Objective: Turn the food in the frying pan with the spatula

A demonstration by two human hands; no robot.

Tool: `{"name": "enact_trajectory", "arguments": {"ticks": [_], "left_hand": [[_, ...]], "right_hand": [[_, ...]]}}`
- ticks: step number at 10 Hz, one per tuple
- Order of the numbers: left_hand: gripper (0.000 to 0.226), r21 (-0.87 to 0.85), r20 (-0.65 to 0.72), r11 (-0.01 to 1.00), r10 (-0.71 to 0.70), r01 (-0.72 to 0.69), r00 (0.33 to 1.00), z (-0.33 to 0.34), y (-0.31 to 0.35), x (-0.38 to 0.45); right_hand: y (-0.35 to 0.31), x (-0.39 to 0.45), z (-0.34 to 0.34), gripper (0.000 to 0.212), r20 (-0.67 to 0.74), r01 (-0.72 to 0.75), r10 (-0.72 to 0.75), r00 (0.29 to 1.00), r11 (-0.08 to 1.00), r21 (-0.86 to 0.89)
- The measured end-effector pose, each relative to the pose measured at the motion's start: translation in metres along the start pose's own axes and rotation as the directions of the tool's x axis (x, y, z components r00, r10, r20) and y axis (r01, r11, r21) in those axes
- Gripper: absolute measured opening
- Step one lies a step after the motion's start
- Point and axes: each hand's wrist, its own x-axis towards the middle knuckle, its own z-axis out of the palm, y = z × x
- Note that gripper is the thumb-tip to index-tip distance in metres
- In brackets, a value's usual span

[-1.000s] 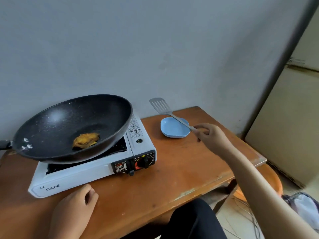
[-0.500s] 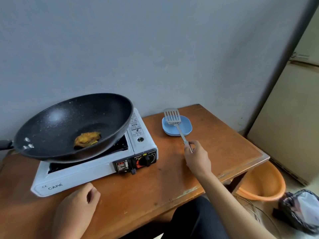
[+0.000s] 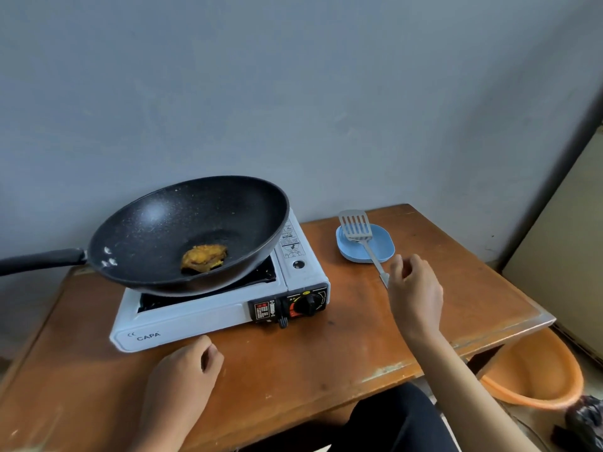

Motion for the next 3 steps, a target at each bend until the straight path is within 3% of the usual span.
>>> {"name": "enact_trajectory", "arguments": {"ticks": [2,3], "left_hand": [[0.031,-0.005,-0.012,1.000,0.005,-0.005,1.000,-0.002,0.000,-0.002],[0.030,-0.013,-0.018,1.000,-0.005,0.005,1.000,-0.001,0.001,-0.001]], "right_hand": [[-0.040,-0.046,0.013,0.043,0.192,0.185,-0.212,0.958,0.972,0.148],[-0.056,-0.092,0.025,0.043,0.389,0.314,-0.351,0.852,0.936,0.157]]}}
